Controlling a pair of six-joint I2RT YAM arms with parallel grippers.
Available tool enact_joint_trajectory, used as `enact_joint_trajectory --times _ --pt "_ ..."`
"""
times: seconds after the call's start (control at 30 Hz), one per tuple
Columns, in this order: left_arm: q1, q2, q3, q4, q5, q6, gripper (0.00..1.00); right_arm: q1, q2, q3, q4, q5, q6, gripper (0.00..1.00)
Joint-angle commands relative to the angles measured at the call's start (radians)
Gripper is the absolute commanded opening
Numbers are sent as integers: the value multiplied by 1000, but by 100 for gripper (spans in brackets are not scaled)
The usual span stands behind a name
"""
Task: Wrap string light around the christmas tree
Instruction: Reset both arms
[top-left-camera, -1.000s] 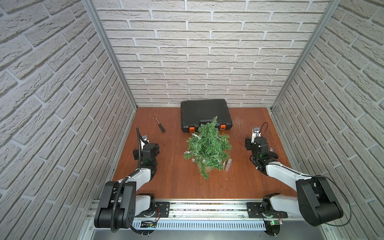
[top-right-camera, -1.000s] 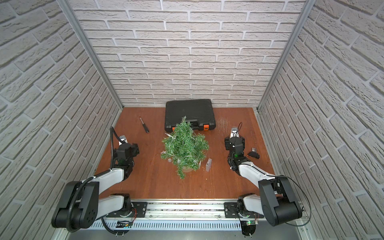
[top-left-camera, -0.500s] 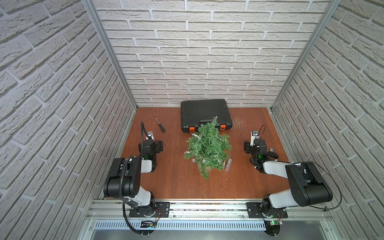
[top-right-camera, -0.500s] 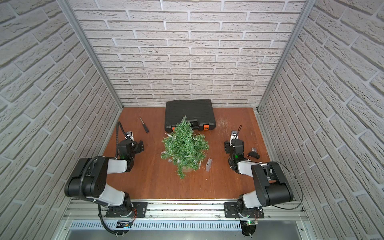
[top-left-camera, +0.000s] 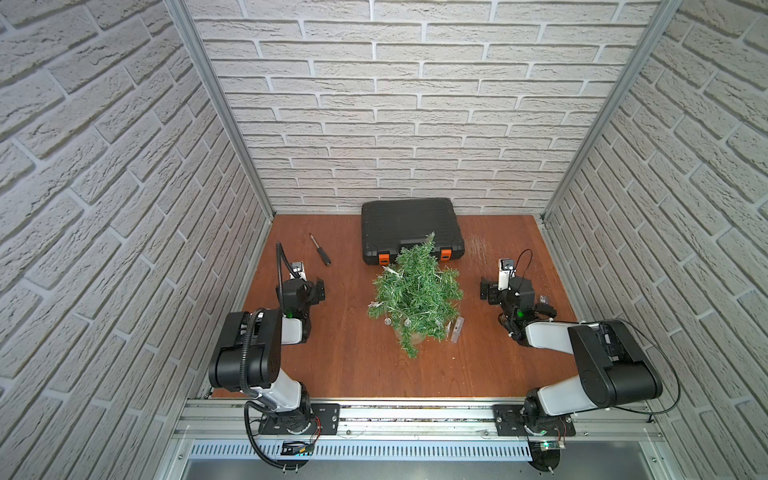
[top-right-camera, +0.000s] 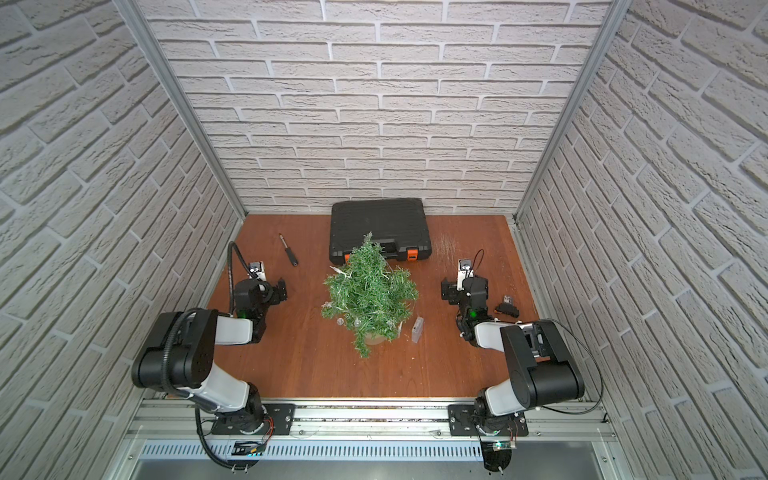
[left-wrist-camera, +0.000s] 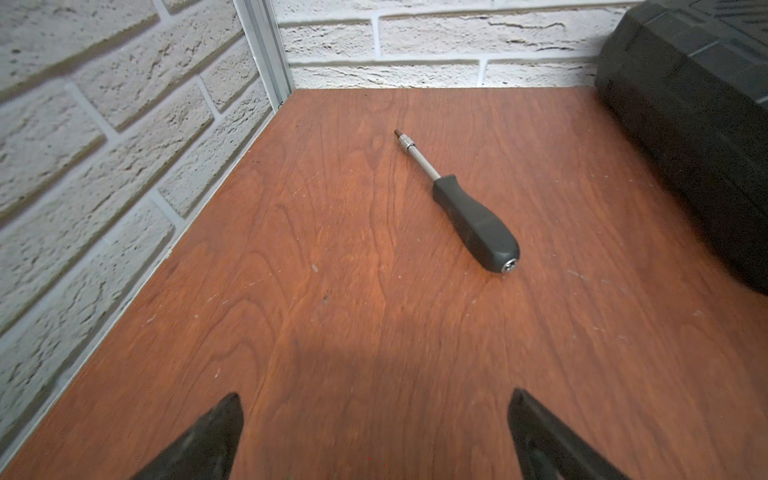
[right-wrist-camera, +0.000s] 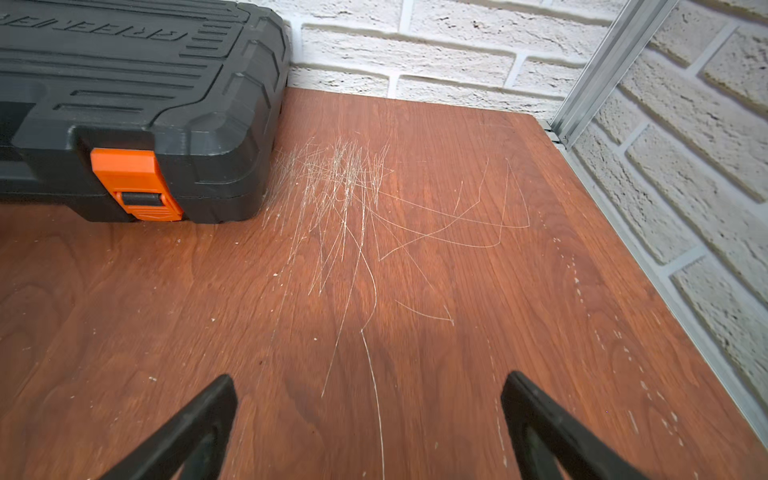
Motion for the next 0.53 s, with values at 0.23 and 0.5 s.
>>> enact_joint_trajectory --times 0.23,0.5 --pt "0 3 3 75 8 -8 98 -5 -3 -10 57 -7 -4 100" --pt "0 2 3 75 8 -8 98 -11 -8 -10 52 -17 0 99"
